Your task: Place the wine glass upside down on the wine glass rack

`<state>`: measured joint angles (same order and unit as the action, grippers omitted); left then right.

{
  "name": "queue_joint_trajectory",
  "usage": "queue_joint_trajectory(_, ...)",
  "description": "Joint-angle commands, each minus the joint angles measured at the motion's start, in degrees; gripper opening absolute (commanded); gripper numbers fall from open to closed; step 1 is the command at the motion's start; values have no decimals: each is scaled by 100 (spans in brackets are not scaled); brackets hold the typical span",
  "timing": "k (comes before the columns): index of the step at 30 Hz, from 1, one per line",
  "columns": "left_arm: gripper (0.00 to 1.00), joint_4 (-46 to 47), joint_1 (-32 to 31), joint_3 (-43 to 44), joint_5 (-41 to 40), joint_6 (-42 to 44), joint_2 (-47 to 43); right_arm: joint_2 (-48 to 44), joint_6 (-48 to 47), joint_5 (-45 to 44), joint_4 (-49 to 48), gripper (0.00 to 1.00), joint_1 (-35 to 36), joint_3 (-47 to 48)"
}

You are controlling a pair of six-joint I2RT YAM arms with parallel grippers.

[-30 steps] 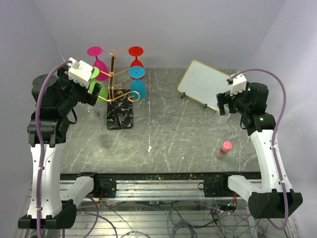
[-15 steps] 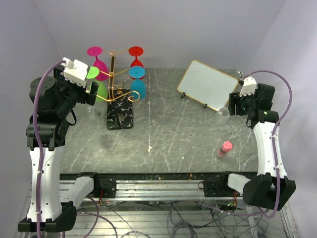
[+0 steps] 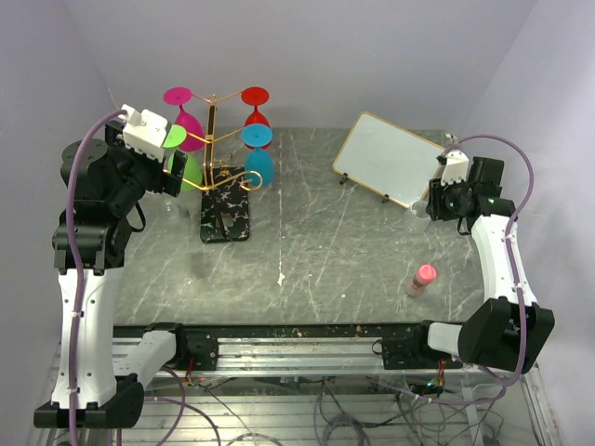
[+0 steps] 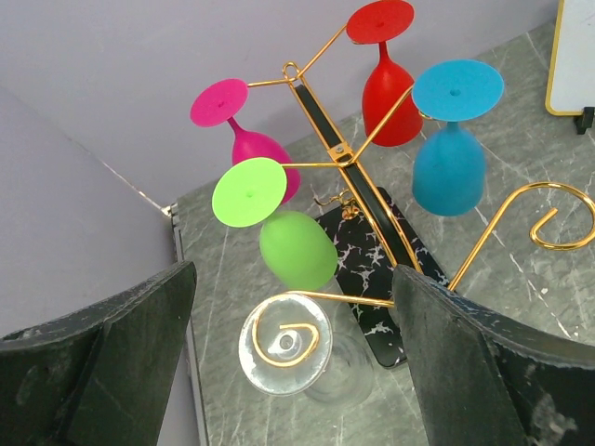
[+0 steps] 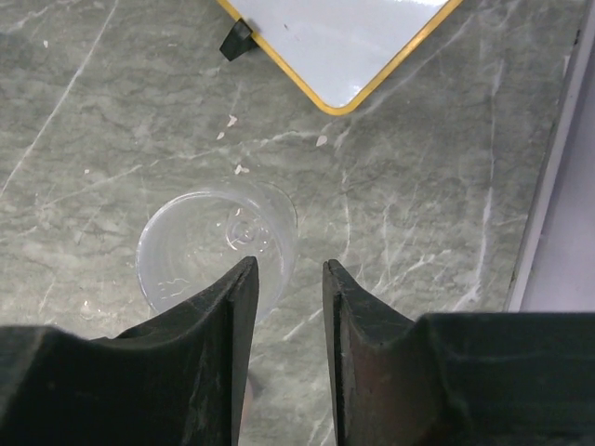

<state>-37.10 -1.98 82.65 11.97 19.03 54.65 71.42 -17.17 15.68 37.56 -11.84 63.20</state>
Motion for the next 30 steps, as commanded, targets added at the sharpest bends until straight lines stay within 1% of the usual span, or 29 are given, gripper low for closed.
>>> queue_joint_trajectory(1, 96, 63, 36, -39, 61, -42, -3, 169, -88, 102, 75, 32, -14, 55)
queue_joint_trajectory(4, 96, 54, 35, -39, 51, -16, -1, 287, -97, 94, 88, 30, 18, 97)
queue_joint_trajectory(7, 96, 54, 39, -38, 60, -9, -15, 408, -107, 98, 117, 25, 68, 150)
queue_joint_trajectory(10, 96, 54, 38, -40, 89, 1, -4, 470, -126, 61, 158, 18, 124, 206)
queue_joint_trajectory(15, 96, 76, 32, -48, 81, -22, 23, 404, -162, 46, 206, 2, 138, 331)
queue_joint_trajectory(16, 96, 86, 35, -47, 64, -22, 27, 378, -171, 64, 220, 0, 138, 366)
queue_joint_trajectory(18, 97, 104, 37, -63, 16, -45, 34, 320, -250, 170, 284, 0, 138, 461)
queue_joint_trajectory(21, 100, 159, 35, -83, -41, -325, 29, 225, -545, 806, 456, 0, 145, 600)
queue_joint_trajectory(25, 99, 162, 36, -53, 30, -596, 10, 68, -915, 1777, 717, 0, 270, 765)
queue_joint_trajectory(28, 99, 221, 33, -20, 170, -631, -28, 3, -1119, 2339, 924, 0, 379, 1007)
queue_joint_trajectory(30, 99, 227, 39, 50, 196, -706, -57, -15, -1256, 2867, 1081, 0, 392, 1176)
